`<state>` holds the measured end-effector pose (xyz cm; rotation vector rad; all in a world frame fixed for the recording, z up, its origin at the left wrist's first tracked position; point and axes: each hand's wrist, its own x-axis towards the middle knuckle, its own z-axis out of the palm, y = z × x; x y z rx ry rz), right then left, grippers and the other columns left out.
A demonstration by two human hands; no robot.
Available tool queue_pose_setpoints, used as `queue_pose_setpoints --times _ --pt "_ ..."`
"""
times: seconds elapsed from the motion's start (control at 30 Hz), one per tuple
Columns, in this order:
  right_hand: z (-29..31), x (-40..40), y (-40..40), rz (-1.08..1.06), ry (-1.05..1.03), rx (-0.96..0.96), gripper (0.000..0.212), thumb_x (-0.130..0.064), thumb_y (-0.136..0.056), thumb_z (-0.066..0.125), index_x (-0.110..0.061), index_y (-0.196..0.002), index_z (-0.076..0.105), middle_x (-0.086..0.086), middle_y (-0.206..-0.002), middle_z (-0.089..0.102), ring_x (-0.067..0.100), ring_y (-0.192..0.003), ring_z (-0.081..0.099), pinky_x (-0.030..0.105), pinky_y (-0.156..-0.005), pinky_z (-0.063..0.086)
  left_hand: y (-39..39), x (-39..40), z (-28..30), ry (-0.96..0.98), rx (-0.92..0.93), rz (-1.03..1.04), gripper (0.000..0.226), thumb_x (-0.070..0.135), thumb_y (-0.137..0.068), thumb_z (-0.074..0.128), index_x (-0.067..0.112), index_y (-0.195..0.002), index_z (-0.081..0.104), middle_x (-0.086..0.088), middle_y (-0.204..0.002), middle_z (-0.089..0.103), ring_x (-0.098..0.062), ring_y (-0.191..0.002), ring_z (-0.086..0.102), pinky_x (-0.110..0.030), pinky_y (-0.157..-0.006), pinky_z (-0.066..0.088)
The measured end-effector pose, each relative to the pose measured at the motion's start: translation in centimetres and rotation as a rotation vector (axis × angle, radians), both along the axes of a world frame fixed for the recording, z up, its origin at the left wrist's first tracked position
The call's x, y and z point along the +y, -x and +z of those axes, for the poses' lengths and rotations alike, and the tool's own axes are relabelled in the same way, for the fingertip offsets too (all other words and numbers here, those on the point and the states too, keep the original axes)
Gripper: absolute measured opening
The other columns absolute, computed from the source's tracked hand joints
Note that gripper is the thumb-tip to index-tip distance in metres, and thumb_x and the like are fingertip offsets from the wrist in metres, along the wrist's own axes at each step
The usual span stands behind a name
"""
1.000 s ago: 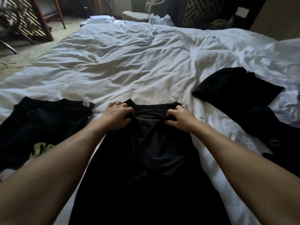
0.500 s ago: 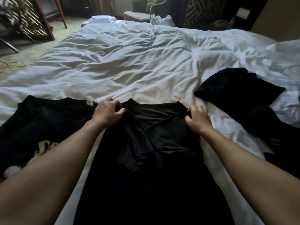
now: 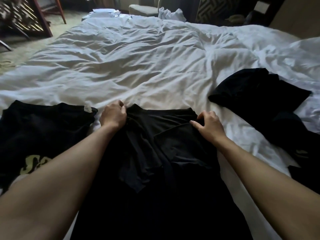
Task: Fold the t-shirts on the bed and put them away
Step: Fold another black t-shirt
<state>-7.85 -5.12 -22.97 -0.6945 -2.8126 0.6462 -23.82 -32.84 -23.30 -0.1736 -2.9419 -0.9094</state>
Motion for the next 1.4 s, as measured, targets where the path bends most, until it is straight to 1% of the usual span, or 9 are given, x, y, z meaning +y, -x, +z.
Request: queue_pose_setpoints --times 0.1,0.23,0.43,0.63,0.77,0.9,1.1,1.23,1.4 --pt "-0.2 -1.6 -1.4 0.072 -0.296 0.039 0.05 -0.053 -0.09 0.056 -0.016 -0.123 0.057 0.012 -0.128 0.049 0.033 -0.122 0.042 0.046 -0.099 0.039 -2.8 -0.6 0.1 0.005 0.21 -0.088 0.04 0.038 -0.099 0.045 0.014 -0.128 0.058 -0.017 -0.127 0.055 -0.038 -0.118 0.05 -0.045 -0.096 0.04" --pt "0.0 -5.6 -3.9 0.367 -0.475 0.203 0.058 -0.058 -0.087 0.045 -0.022 -0.128 0.062 0.015 -0.136 0.053 0.035 -0.129 0.045 0.049 -0.104 0.039 -7.7 -1.9 0.2 0.113 0.591 -0.661 0.042 0.046 -0.09 0.051 0.025 -0.123 0.066 -0.002 -0.13 0.06 -0.029 -0.124 0.052 -0.049 -0.103 0.04" --pt "-0.4 -9.2 -7.1 0.466 -0.347 -0.217 0.095 -0.078 -0.073 -0.017 -0.041 -0.155 0.013 0.001 -0.165 0.012 0.022 -0.152 0.005 0.045 -0.121 0.001 -10.9 -3.4 -2.1 0.307 0.266 -0.661 0.066 0.066 -0.088 0.026 0.033 -0.139 0.054 0.003 -0.148 0.049 -0.024 -0.142 0.038 -0.04 -0.112 0.03" --pt "-0.8 -9.4 -6.8 0.326 -0.234 -0.234 0.074 -0.067 -0.09 0.001 -0.035 -0.156 0.011 0.001 -0.165 0.008 0.021 -0.151 0.003 0.043 -0.121 0.0 -9.4 -2.5 -1.2 0.054 0.318 -0.636 0.033 0.049 -0.087 0.046 0.024 -0.093 0.067 0.005 -0.094 0.062 -0.022 -0.098 0.059 -0.037 -0.086 0.044" --pt "-0.5 -10.1 -5.6 0.212 -0.296 0.196 0.062 -0.053 -0.093 0.029 -0.013 -0.129 0.06 0.011 -0.122 0.061 0.032 -0.119 0.053 0.048 -0.107 0.036 -9.7 -1.8 -0.7 -0.324 0.204 -0.555 0.013 0.025 -0.092 0.055 0.014 -0.091 0.063 0.007 -0.09 0.063 -0.018 -0.089 0.059 -0.029 -0.086 0.044" --pt "1.5 -11.9 -3.5 0.295 0.397 0.11 0.022 -0.032 -0.097 0.054 -0.016 -0.1 0.07 0.003 -0.086 0.071 0.017 -0.077 0.066 0.039 -0.075 0.055 -10.4 -2.3 -1.1 -0.455 0.109 -0.492 0.008 0.005 -0.096 0.058 0.009 -0.09 0.06 0.004 -0.083 0.063 -0.013 -0.081 0.06 -0.023 -0.078 0.045" --pt "2.5 -13.2 -0.8 0.342 1.131 -0.234 0.027 -0.026 -0.102 0.05 -0.012 -0.12 0.064 0.001 -0.092 0.064 0.008 -0.071 0.057 0.019 -0.057 0.041 -11.0 -1.7 1.5 -0.719 -0.046 -0.445 0.009 0.0 -0.095 0.057 0.003 -0.09 0.063 -0.006 -0.078 0.064 -0.003 -0.071 0.059 -0.015 -0.072 0.045" --pt "2.0 -13.1 -0.3 0.435 1.334 -0.385 0.007 -0.024 -0.093 0.065 -0.018 -0.096 0.062 -0.004 -0.077 0.05 0.004 -0.057 0.046 0.015 -0.047 0.029 -11.0 -1.5 1.5 -0.743 -0.056 -0.445 0.014 0.001 -0.097 0.056 0.01 -0.088 0.061 -0.004 -0.073 0.064 -0.002 -0.067 0.06 -0.015 -0.07 0.046" --pt "2.9 -14.1 -0.7 0.431 1.311 -0.349 0.011 -0.02 -0.092 0.066 -0.011 -0.086 0.067 0.005 -0.079 0.062 0.016 -0.068 0.06 0.029 -0.065 0.05 -10.9 -1.4 0.1 -0.727 0.015 -0.359 0.01 0.007 -0.099 0.055 0.009 -0.091 0.061 -0.004 -0.085 0.068 -0.006 -0.077 0.064 -0.018 -0.072 0.047"
